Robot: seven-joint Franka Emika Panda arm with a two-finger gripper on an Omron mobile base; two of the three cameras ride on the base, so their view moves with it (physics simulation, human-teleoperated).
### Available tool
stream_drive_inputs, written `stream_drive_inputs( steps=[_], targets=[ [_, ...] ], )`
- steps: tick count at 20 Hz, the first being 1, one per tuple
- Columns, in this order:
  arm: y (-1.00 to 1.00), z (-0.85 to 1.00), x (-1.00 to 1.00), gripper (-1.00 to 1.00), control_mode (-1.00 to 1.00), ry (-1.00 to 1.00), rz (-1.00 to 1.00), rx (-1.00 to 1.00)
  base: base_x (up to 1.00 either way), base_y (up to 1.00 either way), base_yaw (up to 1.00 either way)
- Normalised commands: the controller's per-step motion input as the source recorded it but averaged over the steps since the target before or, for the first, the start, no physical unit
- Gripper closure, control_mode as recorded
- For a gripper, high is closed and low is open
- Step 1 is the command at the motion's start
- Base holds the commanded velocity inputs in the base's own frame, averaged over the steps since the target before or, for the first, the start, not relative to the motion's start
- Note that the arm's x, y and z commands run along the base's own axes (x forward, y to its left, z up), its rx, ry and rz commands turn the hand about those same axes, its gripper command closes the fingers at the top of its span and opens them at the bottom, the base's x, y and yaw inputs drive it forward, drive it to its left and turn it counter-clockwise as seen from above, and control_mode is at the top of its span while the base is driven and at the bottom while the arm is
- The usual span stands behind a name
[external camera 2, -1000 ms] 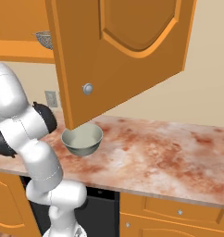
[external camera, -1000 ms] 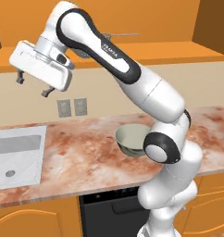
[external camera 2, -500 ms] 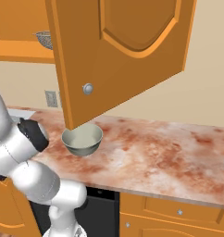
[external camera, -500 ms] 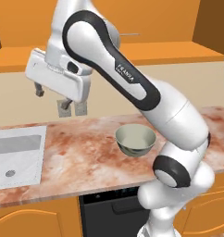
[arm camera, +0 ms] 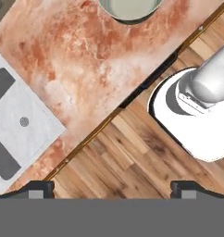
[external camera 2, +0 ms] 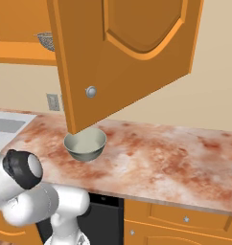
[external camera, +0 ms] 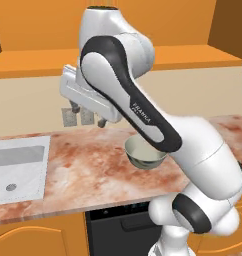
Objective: Open the cabinet and setup a tea strainer by placing it in the bowl upright.
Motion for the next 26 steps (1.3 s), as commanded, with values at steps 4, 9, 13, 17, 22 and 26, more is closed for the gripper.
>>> stream_drive_inputs(
  steps=[4, 9, 13, 17, 22, 26],
  targets=[
    [-0.71, -0.35, -0.2, -1.0, -1.0, -0.42, 0.0, -0.17, 0.0, 0.0, 0.0],
    [-0.65, -0.03, 0.04, -1.0, -1.0, -0.25, 0.06, -0.12, 0.0, 0.0, 0.0],
    [-0.52, 0.0, 0.22, -1.0, -1.0, -0.17, 0.25, -0.22, 0.0, 0.0, 0.0],
    [-0.34, 0.08, 0.16, -1.0, -1.0, -0.05, 0.42, -0.36, 0.0, 0.0, 0.0],
    [-0.03, 0.28, 0.0, -1.0, -1.0, 0.0, 0.46, -0.43, 0.0, 0.0, 0.0],
    [-0.11, 0.33, 0.0, -1.0, -1.0, 0.01, 0.5, -0.38, 0.0, 0.0, 0.0]
  ],
)
